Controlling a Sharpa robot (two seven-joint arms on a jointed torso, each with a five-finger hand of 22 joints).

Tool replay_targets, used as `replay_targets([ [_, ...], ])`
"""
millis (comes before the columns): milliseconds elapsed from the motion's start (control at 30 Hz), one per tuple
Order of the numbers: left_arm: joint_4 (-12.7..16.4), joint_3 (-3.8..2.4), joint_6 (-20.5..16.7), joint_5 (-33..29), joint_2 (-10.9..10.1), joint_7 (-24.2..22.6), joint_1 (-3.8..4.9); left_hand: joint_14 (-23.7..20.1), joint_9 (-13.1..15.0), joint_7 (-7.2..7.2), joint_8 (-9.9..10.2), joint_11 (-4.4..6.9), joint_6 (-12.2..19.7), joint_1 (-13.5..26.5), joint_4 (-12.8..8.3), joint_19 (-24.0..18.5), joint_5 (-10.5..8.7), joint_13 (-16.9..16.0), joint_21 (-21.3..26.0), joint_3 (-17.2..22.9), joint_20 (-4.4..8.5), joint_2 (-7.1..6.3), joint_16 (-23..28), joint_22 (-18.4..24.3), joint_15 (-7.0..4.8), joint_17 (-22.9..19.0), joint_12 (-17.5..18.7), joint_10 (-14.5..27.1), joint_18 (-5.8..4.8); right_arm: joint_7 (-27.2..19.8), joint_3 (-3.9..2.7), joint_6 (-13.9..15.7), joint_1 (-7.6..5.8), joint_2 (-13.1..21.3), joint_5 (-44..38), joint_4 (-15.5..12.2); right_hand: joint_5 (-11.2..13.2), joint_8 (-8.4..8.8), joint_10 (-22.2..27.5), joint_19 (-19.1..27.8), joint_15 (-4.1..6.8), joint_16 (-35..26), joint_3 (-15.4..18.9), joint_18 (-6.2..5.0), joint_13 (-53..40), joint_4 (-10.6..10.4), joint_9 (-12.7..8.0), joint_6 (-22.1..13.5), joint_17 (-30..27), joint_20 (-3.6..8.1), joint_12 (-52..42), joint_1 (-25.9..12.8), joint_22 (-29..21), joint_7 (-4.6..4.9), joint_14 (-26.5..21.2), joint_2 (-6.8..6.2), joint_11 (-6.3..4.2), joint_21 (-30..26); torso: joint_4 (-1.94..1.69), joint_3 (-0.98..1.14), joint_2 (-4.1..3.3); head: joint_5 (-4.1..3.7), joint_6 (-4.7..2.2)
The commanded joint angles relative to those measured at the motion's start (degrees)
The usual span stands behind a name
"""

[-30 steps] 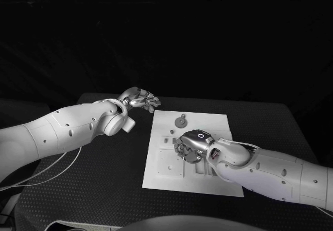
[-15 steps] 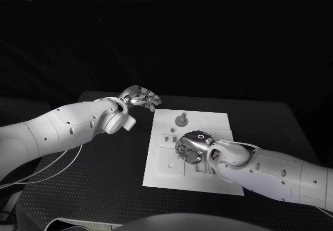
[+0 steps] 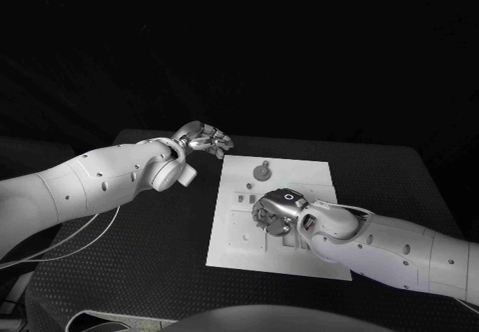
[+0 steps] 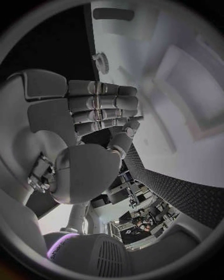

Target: Assemble the parts on the task board

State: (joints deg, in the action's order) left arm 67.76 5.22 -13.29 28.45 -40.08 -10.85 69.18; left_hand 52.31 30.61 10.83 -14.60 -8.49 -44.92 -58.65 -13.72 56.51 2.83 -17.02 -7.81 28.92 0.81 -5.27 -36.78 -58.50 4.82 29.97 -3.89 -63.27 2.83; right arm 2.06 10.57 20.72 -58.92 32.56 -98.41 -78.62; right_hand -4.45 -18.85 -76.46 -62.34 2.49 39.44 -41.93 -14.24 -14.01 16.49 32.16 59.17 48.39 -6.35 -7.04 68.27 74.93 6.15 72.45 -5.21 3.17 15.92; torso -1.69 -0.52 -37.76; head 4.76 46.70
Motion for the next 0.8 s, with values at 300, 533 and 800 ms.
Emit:
replay_targets([
  [300, 0.33, -0.06, 0.52, -0.47, -0.06, -0.62, 0.06, 0.29, -0.05, 0.00, -0.19, 0.17, -0.30, 0.45, 0.13, 0.33, 0.04, 0.08, 0.38, -0.27, -0.23, -0.01, 0.34, 0.05, 0.27, 0.13, -0.05, 0.21, 0.75, 0.26, 0.15, -1.63, 0.22, -0.47, -0.97, 0.65, -0.15, -0.18, -0.35, -0.14, 0.33, 0.28, -0.29, -0.76, -0.09, 0.05, 0.10, 0.48, -0.08, 0.00, 0.35, -0.19, 1.27, 0.04, 0.02, 0.56, 0.01, 0.23, 0.03, -0.02, 0.01, 0.12, 0.37],
  [533, 0.41, -0.06, 0.60, -0.47, -0.13, -0.54, 0.06, 0.28, -0.06, 0.01, -0.19, 0.16, -0.29, 0.46, 0.14, 0.32, 0.04, 0.09, 0.40, -0.27, -0.24, -0.02, 0.38, 0.05, 0.28, 0.17, -0.05, 0.21, 0.75, 0.60, 0.30, -2.72, 0.27, -0.77, -1.20, 1.17, -0.15, -0.17, -0.33, -0.12, 0.32, 0.28, -0.29, -0.76, -0.11, 0.05, 0.13, 0.46, -0.09, 0.00, 0.37, -0.23, 1.27, 0.04, 0.01, 0.58, 0.02, 0.22, 0.01, -0.02, -0.01, 0.14, 0.57],
  [800, 0.45, -0.06, 0.61, -0.47, -0.12, -0.49, 0.08, 0.28, -0.07, 0.03, -0.19, 0.16, -0.28, 0.46, 0.14, 0.32, 0.04, 0.10, 0.42, -0.28, -0.24, -0.04, 0.42, 0.05, 0.28, 0.22, -0.04, 0.21, 0.74, 0.12, 0.84, -4.84, 0.27, -1.05, -0.34, 0.38, -0.14, -0.14, -0.31, -0.08, 0.29, 0.28, -0.27, -0.76, -0.15, 0.05, 0.18, 0.41, -0.11, -0.02, 0.42, -0.32, 1.27, 0.06, -0.03, 0.63, 0.03, 0.20, 0.06, -0.09, -0.01, 0.10, 0.79],
])
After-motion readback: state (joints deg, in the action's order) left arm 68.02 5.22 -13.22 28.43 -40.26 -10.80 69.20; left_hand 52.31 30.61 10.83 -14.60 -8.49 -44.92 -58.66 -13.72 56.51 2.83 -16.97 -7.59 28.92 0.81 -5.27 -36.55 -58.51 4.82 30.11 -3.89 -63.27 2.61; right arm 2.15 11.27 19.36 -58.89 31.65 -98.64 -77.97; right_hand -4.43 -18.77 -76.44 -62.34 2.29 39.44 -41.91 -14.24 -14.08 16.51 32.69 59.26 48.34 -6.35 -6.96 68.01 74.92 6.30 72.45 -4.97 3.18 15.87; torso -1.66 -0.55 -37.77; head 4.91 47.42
